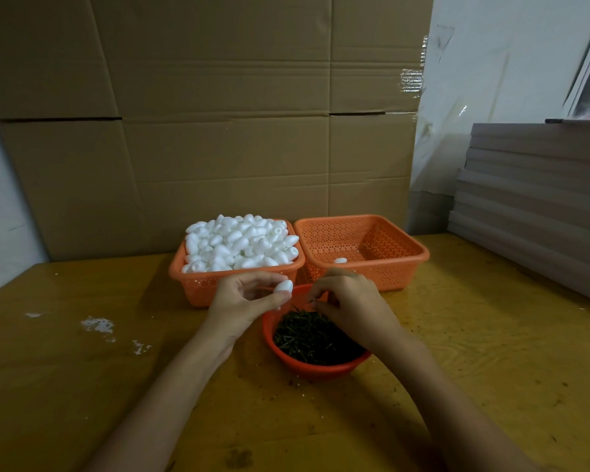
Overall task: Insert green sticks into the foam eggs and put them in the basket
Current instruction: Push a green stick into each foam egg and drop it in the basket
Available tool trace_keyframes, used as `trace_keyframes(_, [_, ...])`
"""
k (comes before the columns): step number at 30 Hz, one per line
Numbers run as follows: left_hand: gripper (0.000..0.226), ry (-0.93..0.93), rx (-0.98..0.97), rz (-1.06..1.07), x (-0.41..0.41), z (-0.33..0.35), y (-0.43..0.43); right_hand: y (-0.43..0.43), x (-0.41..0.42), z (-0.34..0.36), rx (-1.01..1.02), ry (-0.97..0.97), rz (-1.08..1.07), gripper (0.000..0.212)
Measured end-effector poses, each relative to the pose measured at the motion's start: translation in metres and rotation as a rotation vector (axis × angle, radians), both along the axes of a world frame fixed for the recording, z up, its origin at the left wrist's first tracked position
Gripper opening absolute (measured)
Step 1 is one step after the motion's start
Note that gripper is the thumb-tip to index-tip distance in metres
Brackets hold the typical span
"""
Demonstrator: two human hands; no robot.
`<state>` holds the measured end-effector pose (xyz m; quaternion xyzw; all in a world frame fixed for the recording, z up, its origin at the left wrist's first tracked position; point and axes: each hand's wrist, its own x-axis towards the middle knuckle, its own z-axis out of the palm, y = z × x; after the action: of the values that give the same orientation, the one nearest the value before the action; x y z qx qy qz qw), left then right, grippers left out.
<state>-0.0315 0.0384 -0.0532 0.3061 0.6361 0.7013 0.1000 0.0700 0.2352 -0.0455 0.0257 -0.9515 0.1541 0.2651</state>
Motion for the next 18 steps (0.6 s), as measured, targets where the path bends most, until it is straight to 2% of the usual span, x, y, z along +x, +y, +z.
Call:
trace_keyframes(13, [0.032, -0.105, 0.03, -0.022, 0.0001, 0.0004, 0.0003, 0.001, -0.0029, -0.003, -0.028, 0.058, 0.007, 0.011])
trace_keyframes(18, [0.048, -0.197, 0.13, -0.047, 0.0012, 0.0023, 0.0001, 0.0007, -0.0028, -0.0021, -0.068, 0.073, 0.027, 0.008])
